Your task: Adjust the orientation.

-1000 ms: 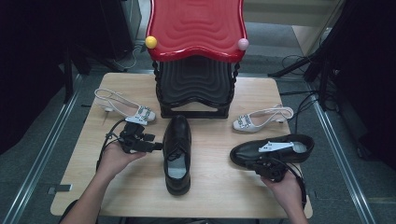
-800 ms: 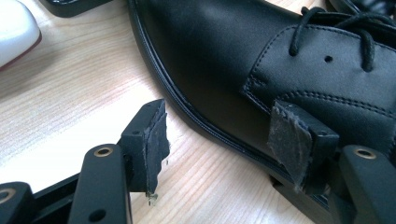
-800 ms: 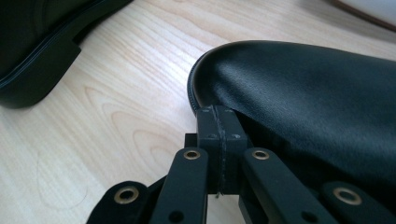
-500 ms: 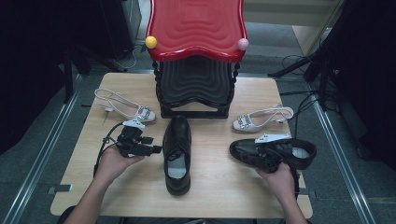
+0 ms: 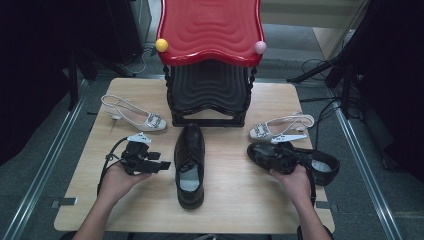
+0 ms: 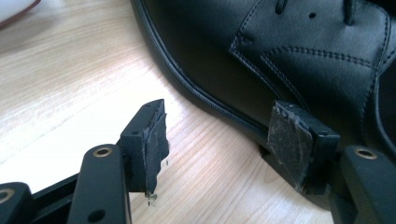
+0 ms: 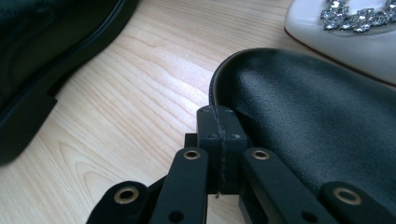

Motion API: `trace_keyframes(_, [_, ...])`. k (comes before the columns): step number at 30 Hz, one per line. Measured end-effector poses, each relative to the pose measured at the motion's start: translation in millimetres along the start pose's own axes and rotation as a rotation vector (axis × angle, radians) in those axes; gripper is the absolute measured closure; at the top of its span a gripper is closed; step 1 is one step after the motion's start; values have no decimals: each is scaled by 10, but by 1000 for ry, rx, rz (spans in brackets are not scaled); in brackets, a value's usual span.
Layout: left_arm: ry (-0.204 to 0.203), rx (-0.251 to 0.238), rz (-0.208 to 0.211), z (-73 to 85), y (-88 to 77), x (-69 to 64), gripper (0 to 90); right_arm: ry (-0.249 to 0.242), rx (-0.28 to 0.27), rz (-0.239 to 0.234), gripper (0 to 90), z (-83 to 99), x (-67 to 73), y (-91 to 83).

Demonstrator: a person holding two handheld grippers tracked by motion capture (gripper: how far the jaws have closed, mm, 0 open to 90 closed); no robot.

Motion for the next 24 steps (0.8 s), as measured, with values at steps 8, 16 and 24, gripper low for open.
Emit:
trace_keyframes(8, [4,8,-5,73,-12,-62,367,1,-9,7,900,-113,-61,68])
trace_keyframes(16, [-8,13,1,87,-28,-43,361,-11,-52,9,851,-176,-5,-70])
trace_keyframes(24, [17,25,-5,40,-5,-17,355,-11,-108,28,708,-160,-7,-292])
Point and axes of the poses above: each handheld gripper's, and its own axes: y roughly forward along the jaws, z roughly out of its underside, x roughly to its left, the point moved 10 cm from there along y, roughly forward along the jaws, and after that the axes turned 2 degrees about -y, right-handed, at the moved point
